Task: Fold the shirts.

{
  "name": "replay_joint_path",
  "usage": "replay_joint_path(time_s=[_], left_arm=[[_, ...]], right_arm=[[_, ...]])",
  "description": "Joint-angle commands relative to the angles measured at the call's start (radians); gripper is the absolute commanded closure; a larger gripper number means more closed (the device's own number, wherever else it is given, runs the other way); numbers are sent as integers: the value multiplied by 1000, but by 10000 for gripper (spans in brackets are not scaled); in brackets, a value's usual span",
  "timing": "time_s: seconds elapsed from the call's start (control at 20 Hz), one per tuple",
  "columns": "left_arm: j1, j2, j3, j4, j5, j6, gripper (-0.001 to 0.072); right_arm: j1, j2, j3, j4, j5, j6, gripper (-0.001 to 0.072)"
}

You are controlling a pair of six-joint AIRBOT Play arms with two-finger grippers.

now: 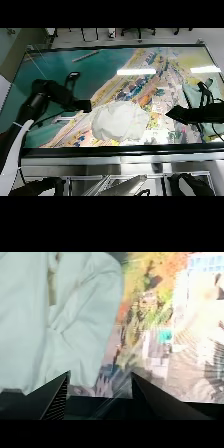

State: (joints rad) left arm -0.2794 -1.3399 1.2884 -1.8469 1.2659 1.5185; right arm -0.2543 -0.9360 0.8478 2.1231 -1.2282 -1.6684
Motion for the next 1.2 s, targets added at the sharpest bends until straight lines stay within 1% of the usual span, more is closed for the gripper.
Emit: replay_joint_path(time_s=[0.0, 0.15, 0.25, 0.3, 0.55, 0.7, 0.75, 0.85, 0.9, 0.95, 1.0, 1.05, 1.1, 1.15], left_arm=[[217, 5, -166, -294, -101, 132, 36], [266, -100, -249, -436, -191, 224, 37], [263, -189, -246, -534, -204, 290, 37], [255, -230, -235, -564, -206, 307, 37], [185, -409, -109, -562, -198, 307, 37], [149, -486, -27, -561, -183, 306, 38], [142, -507, -1, -561, -172, 306, 68], [141, -523, 21, -562, -166, 306, 484], [141, -520, 21, -562, -171, 306, 606], [141, -513, 21, -563, -172, 306, 651], [142, -500, 21, -562, -174, 306, 652], [142, -482, 21, -562, -175, 306, 686], [142, -455, 21, -562, -179, 306, 686], [144, -419, 21, -562, -185, 306, 686]], right_arm=[[-73, -150, 3, 15, 21, -39, 208], [-10, -313, 3, 43, 73, -38, 209], [47, -406, 3, 71, 131, -38, 210], [70, -443, 3, 79, 159, -38, 210], [157, -555, 5, 118, 263, -39, 210], [188, -575, 5, 188, 323, -76, 210], [201, -581, 6, 199, 350, -76, 210], [228, -604, 9, 225, 387, -76, 211], [241, -620, 16, 234, 394, -76, 213], [256, -640, 29, 240, 397, -76, 296], [270, -660, 50, 246, 397, -95, 476], [288, -674, 79, 249, 396, -116, 639], [300, -677, 106, 249, 396, -133, 692], [304, -671, 144, 249, 381, -135, 692]])
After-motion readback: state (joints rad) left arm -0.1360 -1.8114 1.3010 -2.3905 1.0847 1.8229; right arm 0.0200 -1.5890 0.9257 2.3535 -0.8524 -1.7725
